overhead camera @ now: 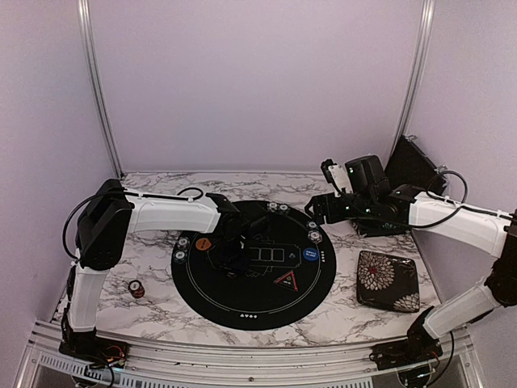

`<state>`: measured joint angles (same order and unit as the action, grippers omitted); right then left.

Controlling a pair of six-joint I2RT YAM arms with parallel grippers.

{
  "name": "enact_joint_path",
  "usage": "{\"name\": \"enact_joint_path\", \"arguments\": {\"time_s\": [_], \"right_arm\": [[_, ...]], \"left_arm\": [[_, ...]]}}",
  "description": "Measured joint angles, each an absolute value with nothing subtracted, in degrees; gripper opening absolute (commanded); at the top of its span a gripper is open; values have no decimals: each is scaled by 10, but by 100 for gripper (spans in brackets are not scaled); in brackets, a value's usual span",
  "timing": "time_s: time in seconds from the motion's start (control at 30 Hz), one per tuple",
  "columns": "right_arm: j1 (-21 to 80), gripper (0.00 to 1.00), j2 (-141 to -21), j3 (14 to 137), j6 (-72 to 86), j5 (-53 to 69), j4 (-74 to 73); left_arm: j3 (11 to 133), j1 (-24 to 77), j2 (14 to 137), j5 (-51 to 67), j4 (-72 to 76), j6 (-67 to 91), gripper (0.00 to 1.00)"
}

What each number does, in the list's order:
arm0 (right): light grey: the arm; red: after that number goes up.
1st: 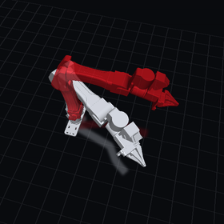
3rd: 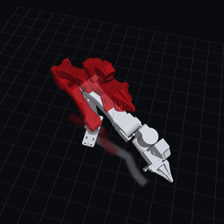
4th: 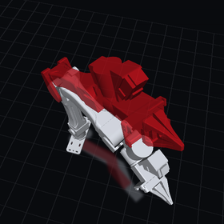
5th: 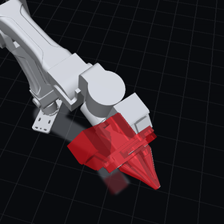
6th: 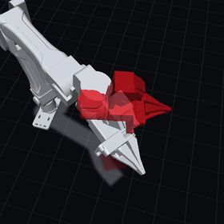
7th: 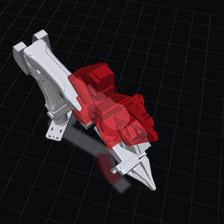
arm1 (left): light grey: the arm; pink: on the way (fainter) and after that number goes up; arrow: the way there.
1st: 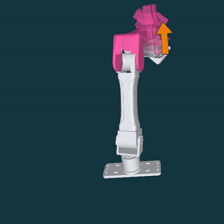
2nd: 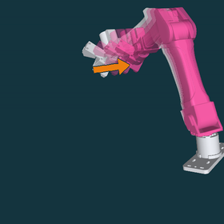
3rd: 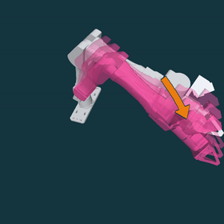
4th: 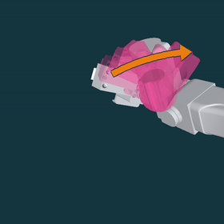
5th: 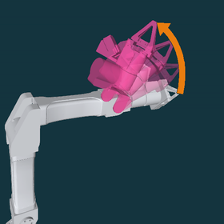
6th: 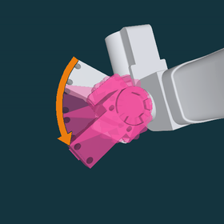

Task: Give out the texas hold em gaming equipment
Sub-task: Place the poker chips pile on the poker table mat.

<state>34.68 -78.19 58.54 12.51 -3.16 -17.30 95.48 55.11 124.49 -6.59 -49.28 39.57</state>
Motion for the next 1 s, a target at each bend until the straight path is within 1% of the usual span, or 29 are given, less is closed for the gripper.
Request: {"name": "enact_joint_path", "arguments": {"time_s": [0.13,0.43,0.67,0.83,1.0], "right_arm": [[347,87,-782,585,125,-32,-175],[347,87,-782,585,125,-32,-177],[347,87,-788,586,125,-31,-183],[347,87,-802,594,125,-31,-197],[352,87,-812,607,125,-31,-211]], "left_arm": [[955,551,1245,-66,-493,394,48],[950,551,1245,-72,-489,391,66],[950,551,1240,-76,-479,378,77],[945,549,1217,-75,-465,367,80],[911,534,1142,-71,-443,360,80]]}}
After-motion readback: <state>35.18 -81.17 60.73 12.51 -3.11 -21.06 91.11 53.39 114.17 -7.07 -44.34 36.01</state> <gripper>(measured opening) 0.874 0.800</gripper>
